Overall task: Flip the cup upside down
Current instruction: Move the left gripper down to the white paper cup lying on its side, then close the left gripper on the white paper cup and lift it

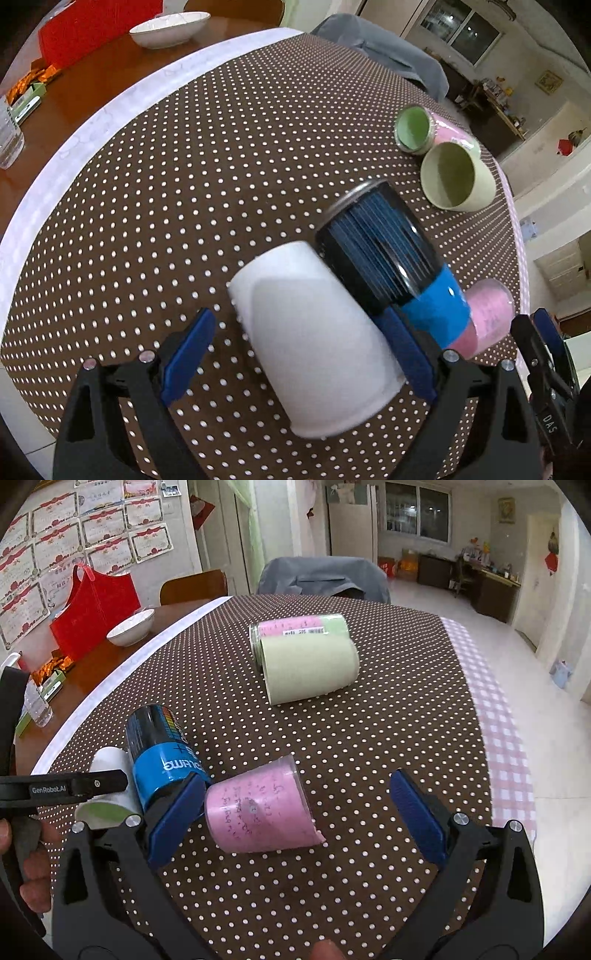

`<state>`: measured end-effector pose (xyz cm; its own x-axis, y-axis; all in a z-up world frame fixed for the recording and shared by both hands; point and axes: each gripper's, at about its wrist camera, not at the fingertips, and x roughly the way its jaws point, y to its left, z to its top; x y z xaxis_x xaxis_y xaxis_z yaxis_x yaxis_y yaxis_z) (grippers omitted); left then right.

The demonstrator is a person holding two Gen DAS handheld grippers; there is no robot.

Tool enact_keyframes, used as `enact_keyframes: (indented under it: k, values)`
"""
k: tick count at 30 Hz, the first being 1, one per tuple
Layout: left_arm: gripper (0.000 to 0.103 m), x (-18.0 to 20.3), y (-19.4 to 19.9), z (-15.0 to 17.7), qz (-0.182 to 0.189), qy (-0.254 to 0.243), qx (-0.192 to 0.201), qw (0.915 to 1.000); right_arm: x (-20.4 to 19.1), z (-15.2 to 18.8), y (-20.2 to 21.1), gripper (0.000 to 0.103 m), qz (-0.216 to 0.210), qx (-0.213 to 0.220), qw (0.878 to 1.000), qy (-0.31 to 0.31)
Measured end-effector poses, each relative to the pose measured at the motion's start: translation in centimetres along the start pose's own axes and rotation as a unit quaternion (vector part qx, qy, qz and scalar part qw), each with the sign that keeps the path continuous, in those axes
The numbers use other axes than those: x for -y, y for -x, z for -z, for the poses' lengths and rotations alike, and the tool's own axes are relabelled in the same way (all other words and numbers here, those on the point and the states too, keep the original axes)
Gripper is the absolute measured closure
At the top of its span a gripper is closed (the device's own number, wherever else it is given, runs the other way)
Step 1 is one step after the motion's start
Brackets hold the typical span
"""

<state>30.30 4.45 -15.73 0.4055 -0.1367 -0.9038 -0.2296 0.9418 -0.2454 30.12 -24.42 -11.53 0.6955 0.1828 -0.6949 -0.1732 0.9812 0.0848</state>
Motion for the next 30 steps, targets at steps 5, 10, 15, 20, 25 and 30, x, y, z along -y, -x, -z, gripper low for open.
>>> enact_keyframes:
  k: [5,10,15,20,25,30]
  values:
    - [0.013,0.4,-1.3,-1.3,0.002,-0.008,-0.021,0.9998,0.0,0.1,-0.6,0.005,-0.003,-0.007,1.000,-0.006]
    - [0.016,1.0,-1.8,-1.7,0.007,-0.031,-0.017,0.9994,-0.2,0.4,-0.8,0.005,-0.004,-0.011,1.000,-0.007]
    - [0.036,2.2,-2.2,-2.4,0.020,-0.078,-0.027,0.9964,-0.4,0.6,-0.4,0.005,-0.002,-0.008,1.000,-0.007]
    - [0.035,3.1,-2.9,-3.1,0.010,-0.101,-0.052,0.9935,-0.4,0.9,0.1,0.005,0.000,-0.007,1.000,-0.010]
    - [0.024,3.3,-2.7,-2.8,-0.018,-0.101,-0.054,0.9933,-0.6,0.9,0.2,0.005,-0.001,-0.008,1.000,-0.009]
    - [0.024,3.0,-3.5,-2.6,-0.012,-0.096,-0.060,0.9935,-0.8,1.1,0.5,0.005,-0.001,-0.006,1.000,-0.008]
